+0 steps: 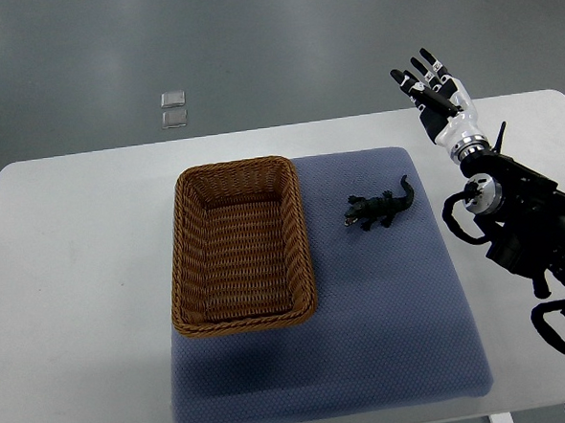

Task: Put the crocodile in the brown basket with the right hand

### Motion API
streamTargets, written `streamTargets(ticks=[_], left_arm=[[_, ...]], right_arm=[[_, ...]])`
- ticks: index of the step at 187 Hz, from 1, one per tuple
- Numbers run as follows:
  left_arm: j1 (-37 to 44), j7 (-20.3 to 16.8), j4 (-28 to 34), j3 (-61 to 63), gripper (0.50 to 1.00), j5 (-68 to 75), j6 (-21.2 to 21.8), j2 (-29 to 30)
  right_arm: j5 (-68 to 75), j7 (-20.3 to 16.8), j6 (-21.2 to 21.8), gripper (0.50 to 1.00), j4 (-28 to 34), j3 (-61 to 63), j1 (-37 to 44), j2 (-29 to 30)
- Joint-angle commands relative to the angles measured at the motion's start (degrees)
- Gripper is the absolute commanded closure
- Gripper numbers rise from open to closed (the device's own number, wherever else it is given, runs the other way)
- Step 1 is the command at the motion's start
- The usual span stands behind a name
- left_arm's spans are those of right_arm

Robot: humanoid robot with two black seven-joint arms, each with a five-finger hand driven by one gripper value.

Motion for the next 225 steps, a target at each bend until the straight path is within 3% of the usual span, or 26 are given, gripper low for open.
streamTargets(ticks=[1,123,225], left_arm=[[-0.01,0.00,-0.07,-0.14,0.500,0.01,0.00,0.00],[0.17,0.00,-0.07,-0.32,0.500,-0.08,-0.09,0.00],[0.17,0.00,-0.07,-0.32,0.500,-0.08,-0.09,0.00]], right_arm=[[0.00,0.07,0.00,0.568,0.00,0.02,0.00,0.00],[0.00,0.07,-0.09,0.566,0.00,-0.07,0.09,0.00],[0.00,-0.02,-2.64,0.568,1.50,-0.16,0.09,-2.02]])
